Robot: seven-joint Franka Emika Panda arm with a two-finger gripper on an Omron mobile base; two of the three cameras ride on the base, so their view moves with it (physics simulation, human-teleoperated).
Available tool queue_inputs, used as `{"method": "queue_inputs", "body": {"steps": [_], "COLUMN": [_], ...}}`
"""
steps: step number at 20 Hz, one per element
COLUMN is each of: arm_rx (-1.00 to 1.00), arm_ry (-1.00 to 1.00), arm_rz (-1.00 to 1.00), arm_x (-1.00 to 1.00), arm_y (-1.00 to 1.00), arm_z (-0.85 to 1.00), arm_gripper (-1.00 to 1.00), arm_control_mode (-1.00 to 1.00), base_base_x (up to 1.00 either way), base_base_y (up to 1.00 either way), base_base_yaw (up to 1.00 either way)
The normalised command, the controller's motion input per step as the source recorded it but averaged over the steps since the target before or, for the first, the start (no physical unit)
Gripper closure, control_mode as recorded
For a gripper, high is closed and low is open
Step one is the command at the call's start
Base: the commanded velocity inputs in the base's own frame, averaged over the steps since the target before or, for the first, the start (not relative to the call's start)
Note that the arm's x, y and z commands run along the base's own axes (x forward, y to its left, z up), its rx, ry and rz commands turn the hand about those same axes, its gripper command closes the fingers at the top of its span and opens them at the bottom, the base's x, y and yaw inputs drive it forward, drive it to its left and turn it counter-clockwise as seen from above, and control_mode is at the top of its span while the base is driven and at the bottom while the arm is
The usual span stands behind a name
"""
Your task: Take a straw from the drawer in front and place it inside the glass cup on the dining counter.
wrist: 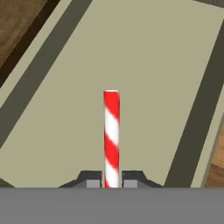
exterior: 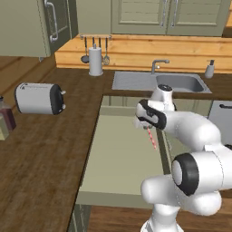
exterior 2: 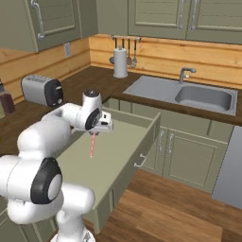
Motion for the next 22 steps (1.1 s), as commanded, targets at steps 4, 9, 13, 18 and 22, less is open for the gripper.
{"method": "queue_inputs", "body": {"steps": [4, 9, 13, 18, 22], "arm_rx": [0.00, 0.00, 0.00, 0.00, 0.00], "arm_ry": [-0.07, -0.12, -0.10, -0.07, -0.07], "arm_rz": [-0.09, -0.06, -0.05, -0.05, -0.05], "arm_x": [-0.70, -0.66, -0.67, -0.61, -0.38], "arm_y": [-0.36, -0.28, -0.24, -0.16, -0.04], "arm_z": [1.00, 0.94, 0.64, 0.36, 0.21], "arm_gripper": [1.00, 1.00, 1.00, 1.00, 1.00], "arm_control_mode": [-1.00, -1.00, -1.00, -1.00, -1.00], "base_base_x": [0.00, 0.00, 0.00, 0.00, 0.00], "base_base_y": [0.00, 0.00, 0.00, 0.00, 0.00], "base_base_yaw": [0.00, 0.00, 0.00, 0.00, 0.00]}}
